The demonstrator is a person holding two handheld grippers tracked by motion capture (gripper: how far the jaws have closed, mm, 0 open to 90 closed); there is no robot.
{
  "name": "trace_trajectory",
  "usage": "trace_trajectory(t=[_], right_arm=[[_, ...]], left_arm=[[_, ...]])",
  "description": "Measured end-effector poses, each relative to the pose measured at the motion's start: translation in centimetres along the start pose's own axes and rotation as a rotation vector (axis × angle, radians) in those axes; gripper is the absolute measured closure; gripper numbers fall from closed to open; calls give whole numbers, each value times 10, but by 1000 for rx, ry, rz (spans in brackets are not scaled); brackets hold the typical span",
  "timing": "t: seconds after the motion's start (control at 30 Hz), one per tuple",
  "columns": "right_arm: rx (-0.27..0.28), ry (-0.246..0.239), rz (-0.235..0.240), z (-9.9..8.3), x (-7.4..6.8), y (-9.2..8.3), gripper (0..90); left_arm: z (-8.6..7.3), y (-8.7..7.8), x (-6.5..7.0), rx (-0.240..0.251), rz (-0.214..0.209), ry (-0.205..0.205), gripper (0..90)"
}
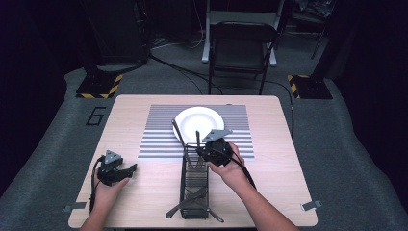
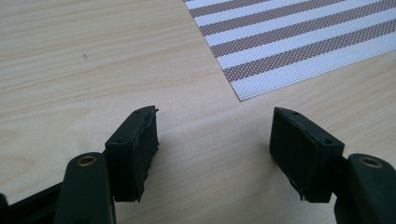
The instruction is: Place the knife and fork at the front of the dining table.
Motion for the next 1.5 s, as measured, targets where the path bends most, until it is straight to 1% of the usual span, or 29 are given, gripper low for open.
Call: trace_trajectory(t=[0.03,0.2,0.33,0.37,0.47,0.53,0.7,0.8,0.83,0.87,1.07,1.1,1.17,1.23,1.27,1.3,1.5], right_arm=[[2,-11,-3,0,1,0,868],[11,-16,-1,4,0,-5,869],[33,-10,5,9,0,-12,869],[33,-3,6,10,0,-14,869],[41,-10,5,13,1,-19,869],[45,1,6,15,0,-23,869],[63,-15,15,21,-1,-30,870],[61,-5,23,24,-3,-35,870],[63,-12,25,25,-3,-36,870],[64,-17,28,26,-3,-37,870],[70,-24,33,36,-7,-47,870],[74,-34,34,38,-6,-48,870],[77,-29,37,42,-8,-52,870],[77,-30,42,45,-8,-55,870],[79,-40,44,48,-8,-57,870],[79,-36,46,49,-9,-58,870],[80,-47,48,57,-8,-68,870]], left_arm=[[0,0,0,0,0,0,323],[0,0,0,0,0,0,323],[0,0,0,0,-1,0,323],[0,0,0,0,0,0,323],[0,0,0,-1,-1,1,323],[0,0,0,-1,0,1,323],[0,0,0,-1,0,1,323],[0,0,0,-1,1,1,323],[0,0,0,-1,0,2,322],[0,1,0,13,6,-1,322],[0,1,0,12,6,-1,322],[0,1,0,12,6,-1,322],[0,1,0,13,6,-1,322],[0,1,0,12,6,-1,322],[0,1,0,12,6,-1,322],[0,1,0,12,6,-1,322],[0,1,0,12,7,1,322]])
Point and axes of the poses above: each handheld gripper's, and its own axes: y roughly forward along the jaws, z roughly out of its top, x roughly to its right, the point moved 7 cm from there along y, roughly forward along the jaws, and after that the axes turned 3 degrees about -y, right-handed, at the moved point
